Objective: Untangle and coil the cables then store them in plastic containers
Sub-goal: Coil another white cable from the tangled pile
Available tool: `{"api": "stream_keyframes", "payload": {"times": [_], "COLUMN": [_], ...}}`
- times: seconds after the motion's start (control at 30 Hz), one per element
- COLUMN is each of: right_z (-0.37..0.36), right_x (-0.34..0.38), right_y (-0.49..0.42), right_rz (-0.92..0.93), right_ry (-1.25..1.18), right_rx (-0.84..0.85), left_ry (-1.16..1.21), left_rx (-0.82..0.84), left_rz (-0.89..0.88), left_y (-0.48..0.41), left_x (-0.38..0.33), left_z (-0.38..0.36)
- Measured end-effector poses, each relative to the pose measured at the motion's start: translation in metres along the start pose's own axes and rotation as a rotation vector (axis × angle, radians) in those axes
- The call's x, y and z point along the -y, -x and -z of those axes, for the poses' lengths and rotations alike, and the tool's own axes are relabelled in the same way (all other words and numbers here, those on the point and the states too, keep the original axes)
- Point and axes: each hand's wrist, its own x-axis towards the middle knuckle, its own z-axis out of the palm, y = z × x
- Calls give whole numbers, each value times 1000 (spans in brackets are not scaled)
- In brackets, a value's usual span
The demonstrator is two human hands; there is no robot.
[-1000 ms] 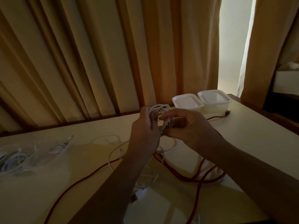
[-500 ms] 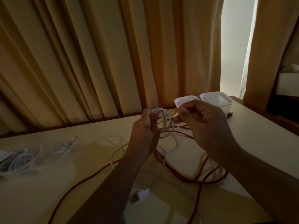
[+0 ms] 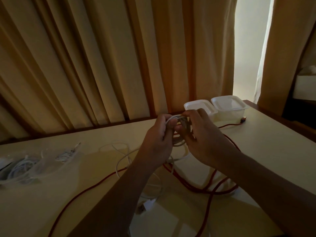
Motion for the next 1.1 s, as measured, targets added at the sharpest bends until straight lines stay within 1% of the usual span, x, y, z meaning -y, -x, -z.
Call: {"api": "stream_keyframes", "payload": {"times": [0.07,0.17,0.27,0.37,0.43,0.53,0.7,0.77,0.83,0.87,0.97,1.03,1.1], "right_z": [-1,2,8,12,14,15,17,18,15,13,10,10,11], "right_x": [-3,0,3,1,-1,-1,-3,-5,-6,-7,-6,-4,-1], "right_y": [0,0,-1,-3,-4,-5,-5,-4,-3,-3,-2,-1,0], "right_rz": [37,-4,-108,-211,-242,-227,-246,-236,-203,-182,-146,-129,-112], "right_ry": [38,-54,-210,-331,-348,-300,-302,-284,-235,-206,-184,-205,-248], "right_rx": [3,41,66,64,54,44,18,-3,-15,-11,19,37,63], "left_ry": [141,358,536,616,669,615,658,700,714,681,449,372,338], "left_rx": [18,35,77,148,181,151,84,8,-28,-24,-19,-85,-153], "left_rz": [95,205,237,258,254,231,264,318,321,294,156,104,104], "left_y": [4,6,5,3,3,4,2,1,0,0,3,3,2], "left_x": [-5,-9,-11,-12,-10,-8,-9,-11,-14,-15,-16,-13,-7], "left_z": [-2,-3,0,8,12,12,13,16,17,16,12,10,12]}}
